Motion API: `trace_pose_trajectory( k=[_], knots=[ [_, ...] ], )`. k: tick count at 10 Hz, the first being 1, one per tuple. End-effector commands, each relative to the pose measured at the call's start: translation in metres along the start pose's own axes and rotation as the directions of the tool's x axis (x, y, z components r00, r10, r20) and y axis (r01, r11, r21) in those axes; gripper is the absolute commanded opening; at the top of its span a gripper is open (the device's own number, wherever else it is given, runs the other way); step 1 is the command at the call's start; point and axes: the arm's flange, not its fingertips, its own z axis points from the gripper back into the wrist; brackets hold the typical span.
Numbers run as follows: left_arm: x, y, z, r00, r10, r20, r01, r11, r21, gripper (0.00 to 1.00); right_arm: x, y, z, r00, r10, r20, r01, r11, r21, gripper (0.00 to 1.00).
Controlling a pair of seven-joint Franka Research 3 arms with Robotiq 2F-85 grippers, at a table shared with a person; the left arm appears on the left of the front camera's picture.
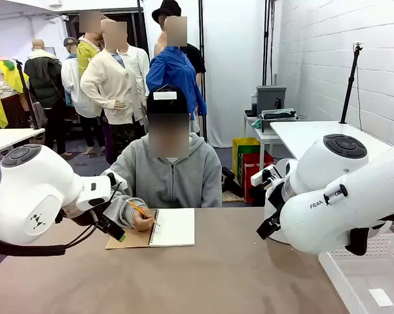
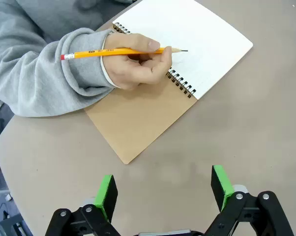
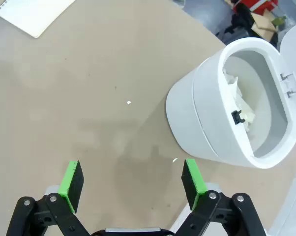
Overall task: Sort the paper based on its condition.
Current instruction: If a person hands you a paper, place it in the Organizing basket , and if it's crumpled, put it in the Trash can.
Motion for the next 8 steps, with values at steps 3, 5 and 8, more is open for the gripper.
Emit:
trace_pose_trajectory(
  k=[3, 5, 8],
  knots=[
    [0.0, 0.0, 0.0, 1.0, 0.0, 0.0, 0.0, 1.0, 0.0, 1.0, 0.0, 0.0, -0.0001, 1.0, 0.0, 0.0, 0.0, 1.0, 0.0, 1.0],
    [0.0, 0.0, 0.0, 1.0, 0.0, 0.0, 0.0, 1.0, 0.0, 1.0, 0.0, 0.0, -0.0001, 1.0, 0.0, 0.0, 0.0, 1.0, 0.0, 1.0],
    [0.0, 0.0, 0.0, 1.0, 0.0, 0.0, 0.0, 1.0, 0.0, 1.0, 0.0, 0.0, -0.0001, 1.0, 0.0, 0.0, 0.0, 1.0, 0.0, 1.0]
  ],
)
